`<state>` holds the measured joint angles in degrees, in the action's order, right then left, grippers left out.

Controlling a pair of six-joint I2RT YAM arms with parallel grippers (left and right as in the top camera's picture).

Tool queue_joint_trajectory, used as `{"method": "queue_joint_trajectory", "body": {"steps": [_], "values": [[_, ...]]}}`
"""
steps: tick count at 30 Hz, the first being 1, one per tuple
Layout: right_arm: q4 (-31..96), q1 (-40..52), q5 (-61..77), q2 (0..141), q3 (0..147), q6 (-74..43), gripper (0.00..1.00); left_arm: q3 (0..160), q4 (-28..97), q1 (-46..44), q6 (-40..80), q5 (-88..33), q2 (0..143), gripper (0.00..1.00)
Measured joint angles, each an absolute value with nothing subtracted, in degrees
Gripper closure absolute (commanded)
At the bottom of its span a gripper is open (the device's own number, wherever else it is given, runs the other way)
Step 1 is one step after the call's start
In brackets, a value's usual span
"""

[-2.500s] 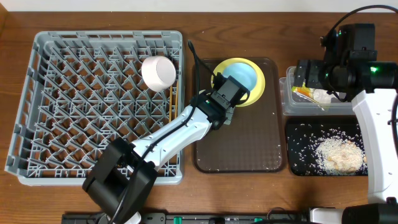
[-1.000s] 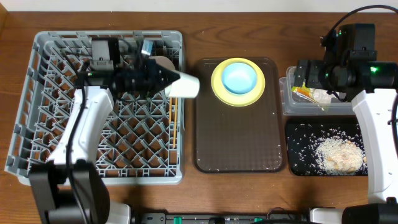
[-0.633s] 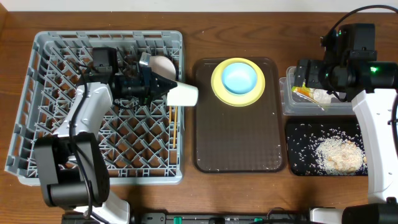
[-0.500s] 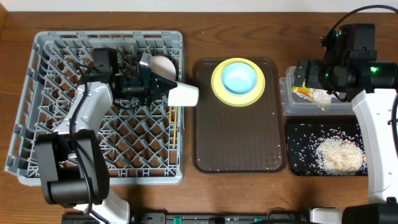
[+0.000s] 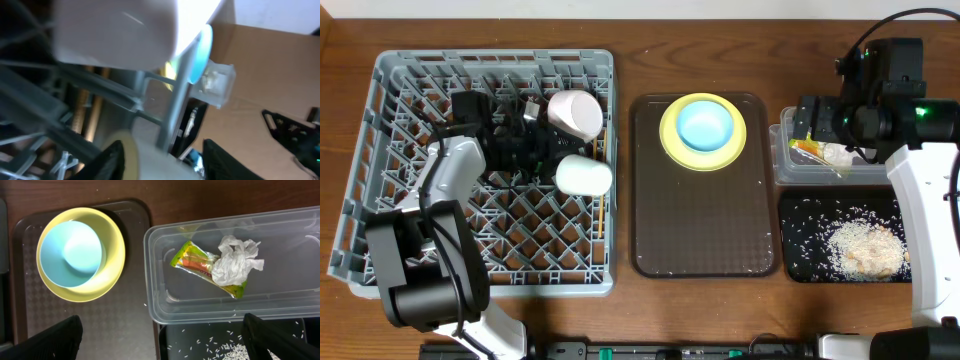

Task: Sort waste into correct bins and load items into the dishwasher rack
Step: 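Carry the white cup into the dish rack and release it, then withdraw the left gripper from the rack toward the blue bowl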

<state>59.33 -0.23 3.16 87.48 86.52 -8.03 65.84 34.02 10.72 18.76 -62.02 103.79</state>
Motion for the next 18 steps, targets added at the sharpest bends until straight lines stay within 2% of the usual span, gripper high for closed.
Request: {"method": "queue_joint_trajectory", "body": {"steps": [8,13,15,17,18], "values": [[59.33,-0.23,3.16,87.48,86.52,-8.03,0.01,67.02,34.65,16.36,18.37,-59.79,102.94,0.23],[59.33,-0.23,3.16,87.48,86.52,-8.03,0.01,69.06,36.42,18.28,19.31,-54.48,95.44,0.22],[59.33,-0.21,3.16,87.48,86.52,-8.03,0.01,69.63,37.04,17.89,19.46,-51.59,90.74,0.28],[59.33,-0.23,3.16,87.48,86.52,-8.03,0.01,70.28,37.45,16.38,19.86,-47.72,84.66,0.49],[59.31,-0.23,3.16,87.48,86.52,-8.03,0.01,70.63,37.5,15.25,19.42,-46.04,81.87,0.51]]}}
